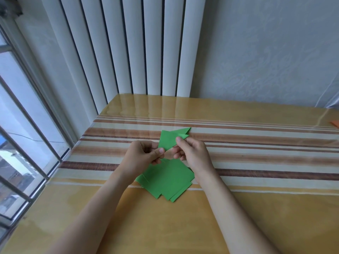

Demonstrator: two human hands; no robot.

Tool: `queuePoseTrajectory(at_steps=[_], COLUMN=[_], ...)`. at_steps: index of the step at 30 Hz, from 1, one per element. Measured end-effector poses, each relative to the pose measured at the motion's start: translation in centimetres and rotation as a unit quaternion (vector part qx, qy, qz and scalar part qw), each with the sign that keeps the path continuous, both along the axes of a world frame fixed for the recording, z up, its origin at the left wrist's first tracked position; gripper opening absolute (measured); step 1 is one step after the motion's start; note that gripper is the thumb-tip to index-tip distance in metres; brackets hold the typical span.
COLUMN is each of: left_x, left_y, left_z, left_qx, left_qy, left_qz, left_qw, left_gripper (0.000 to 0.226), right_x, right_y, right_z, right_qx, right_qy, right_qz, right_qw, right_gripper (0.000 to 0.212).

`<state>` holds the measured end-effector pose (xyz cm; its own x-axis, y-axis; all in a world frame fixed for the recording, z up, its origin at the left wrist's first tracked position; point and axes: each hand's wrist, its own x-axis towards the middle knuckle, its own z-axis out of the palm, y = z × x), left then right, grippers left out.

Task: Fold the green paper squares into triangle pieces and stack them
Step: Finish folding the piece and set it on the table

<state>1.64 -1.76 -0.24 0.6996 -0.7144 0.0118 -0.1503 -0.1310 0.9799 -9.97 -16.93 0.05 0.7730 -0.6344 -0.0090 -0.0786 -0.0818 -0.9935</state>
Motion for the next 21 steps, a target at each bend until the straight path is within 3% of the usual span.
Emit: queuePoseTrajectory(at_steps=[5, 12, 17, 21], left_x=[-0.01, -0.05, -0.53, -0.37], left_y=[0.09, -0.02, -0.11, -0.05], left_z=[0.13, 0.38, 0.70, 0.85], left_qx=[-0.003, 0.008, -0.037, -0.041], left_qy=[0.016, 0.055, 0.048, 0.077], left_qz=[0.000, -0.004, 0.059, 0.054], left_qw=[1.000, 0.998, 0.996, 0.995], left_gripper=[0.018, 0.021, 0.027, 0.028], right_x=[0.16, -0.13, 0.04, 0.14], right_y=[0.21, -0.20, 0.36, 0.63], right_z=[0.13, 0.22, 0.36, 0.53], right_qx=[0.037, 0.030, 0.014, 0.049], right_qy=[-0.006, -0.014, -0.005, -0.023], right_qz=[-0.023, -0.018, 0.039, 0.034], right_qw=[0.999, 0.999, 0.999, 0.998], right_gripper=[0.042, 0.029, 0.033, 0.038])
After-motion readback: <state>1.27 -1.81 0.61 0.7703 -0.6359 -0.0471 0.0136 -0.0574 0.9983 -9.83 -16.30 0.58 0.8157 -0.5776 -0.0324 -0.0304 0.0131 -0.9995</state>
